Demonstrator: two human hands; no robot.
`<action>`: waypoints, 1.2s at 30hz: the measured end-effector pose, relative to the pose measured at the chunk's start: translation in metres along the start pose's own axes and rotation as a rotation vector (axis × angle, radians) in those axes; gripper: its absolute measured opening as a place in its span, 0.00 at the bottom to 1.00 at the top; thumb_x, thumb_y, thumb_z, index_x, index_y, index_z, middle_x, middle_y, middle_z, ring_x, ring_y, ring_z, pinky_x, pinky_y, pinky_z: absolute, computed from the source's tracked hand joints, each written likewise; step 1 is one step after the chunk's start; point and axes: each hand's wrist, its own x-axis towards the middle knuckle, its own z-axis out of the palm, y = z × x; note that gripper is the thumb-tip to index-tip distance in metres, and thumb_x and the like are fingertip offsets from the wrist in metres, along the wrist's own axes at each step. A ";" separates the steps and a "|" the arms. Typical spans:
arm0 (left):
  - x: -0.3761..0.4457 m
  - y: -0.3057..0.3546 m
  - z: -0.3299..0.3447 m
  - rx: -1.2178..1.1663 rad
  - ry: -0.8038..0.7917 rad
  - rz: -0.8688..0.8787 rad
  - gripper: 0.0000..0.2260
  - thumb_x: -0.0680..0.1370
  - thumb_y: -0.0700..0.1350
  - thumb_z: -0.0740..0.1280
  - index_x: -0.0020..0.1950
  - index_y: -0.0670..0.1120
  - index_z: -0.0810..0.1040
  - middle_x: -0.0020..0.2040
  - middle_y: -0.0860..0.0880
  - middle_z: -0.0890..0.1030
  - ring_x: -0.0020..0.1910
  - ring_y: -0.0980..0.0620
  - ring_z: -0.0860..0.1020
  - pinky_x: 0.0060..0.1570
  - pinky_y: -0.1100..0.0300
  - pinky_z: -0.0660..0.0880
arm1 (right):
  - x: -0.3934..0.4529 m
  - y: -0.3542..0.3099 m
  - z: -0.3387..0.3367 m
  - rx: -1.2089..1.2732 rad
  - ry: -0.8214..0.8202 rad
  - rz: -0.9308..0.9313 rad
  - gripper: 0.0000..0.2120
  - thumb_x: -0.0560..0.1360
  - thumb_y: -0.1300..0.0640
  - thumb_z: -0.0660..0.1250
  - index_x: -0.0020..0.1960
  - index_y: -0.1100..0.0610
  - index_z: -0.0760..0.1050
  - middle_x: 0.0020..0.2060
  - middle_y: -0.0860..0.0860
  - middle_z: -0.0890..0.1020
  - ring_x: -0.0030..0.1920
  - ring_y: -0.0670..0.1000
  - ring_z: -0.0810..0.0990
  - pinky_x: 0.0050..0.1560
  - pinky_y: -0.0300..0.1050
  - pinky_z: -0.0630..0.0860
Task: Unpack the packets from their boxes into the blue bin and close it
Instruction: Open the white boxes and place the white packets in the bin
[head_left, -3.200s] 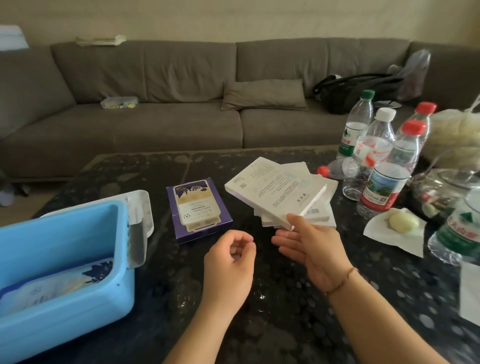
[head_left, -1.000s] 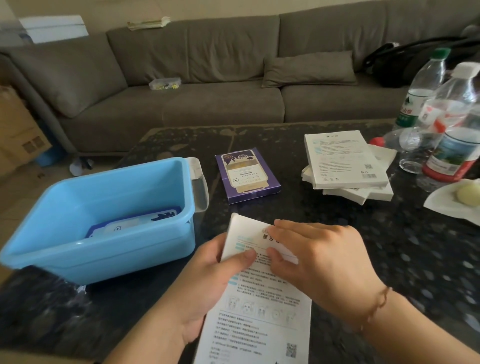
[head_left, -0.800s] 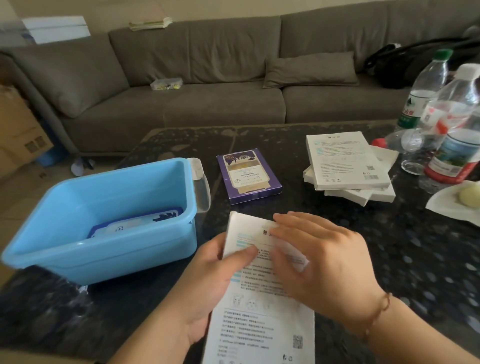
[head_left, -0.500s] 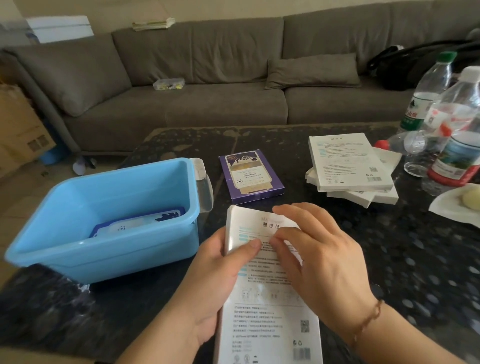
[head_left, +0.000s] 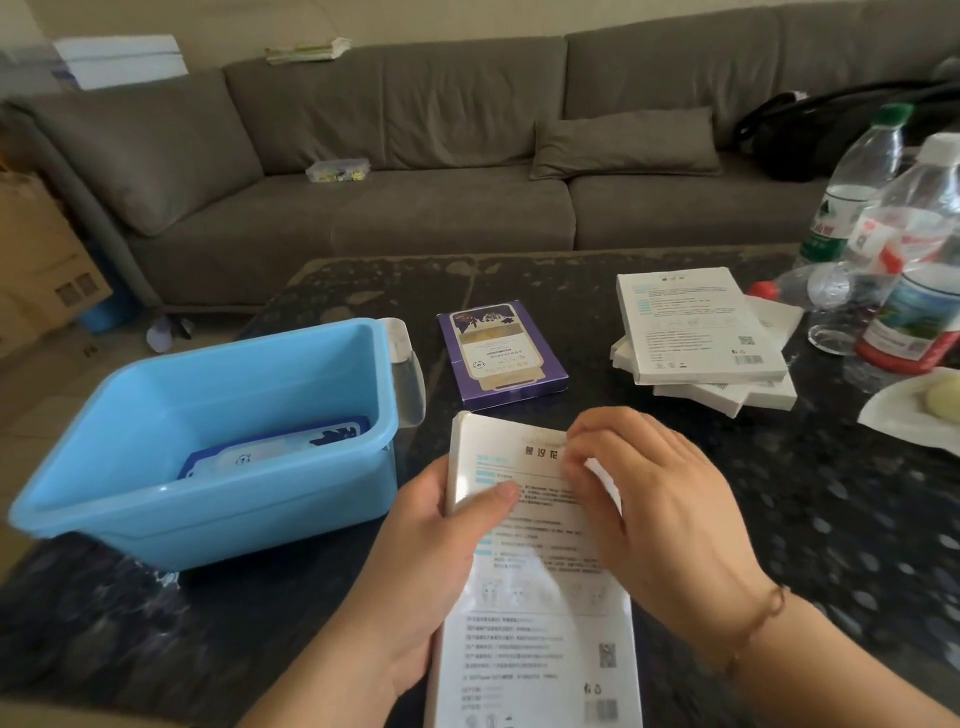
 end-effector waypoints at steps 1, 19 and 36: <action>0.000 0.000 0.000 -0.003 0.012 0.005 0.09 0.78 0.42 0.68 0.58 0.47 0.81 0.50 0.43 0.86 0.49 0.41 0.85 0.55 0.39 0.79 | -0.002 0.000 -0.002 0.013 0.014 -0.004 0.12 0.78 0.49 0.60 0.48 0.53 0.81 0.52 0.46 0.81 0.50 0.48 0.81 0.49 0.44 0.79; -0.016 0.012 0.022 0.243 0.034 0.237 0.21 0.68 0.60 0.67 0.61 0.59 0.78 0.51 0.58 0.85 0.49 0.54 0.85 0.52 0.49 0.82 | 0.007 -0.019 -0.023 -0.297 -0.009 -0.168 0.05 0.71 0.57 0.66 0.40 0.58 0.78 0.54 0.54 0.81 0.59 0.58 0.80 0.42 0.52 0.78; -0.005 0.006 0.006 0.027 0.015 0.106 0.12 0.78 0.41 0.66 0.60 0.48 0.80 0.52 0.43 0.86 0.50 0.40 0.85 0.56 0.37 0.78 | -0.001 -0.012 -0.016 0.121 0.027 0.090 0.17 0.73 0.40 0.64 0.51 0.49 0.85 0.62 0.45 0.80 0.58 0.49 0.80 0.51 0.50 0.82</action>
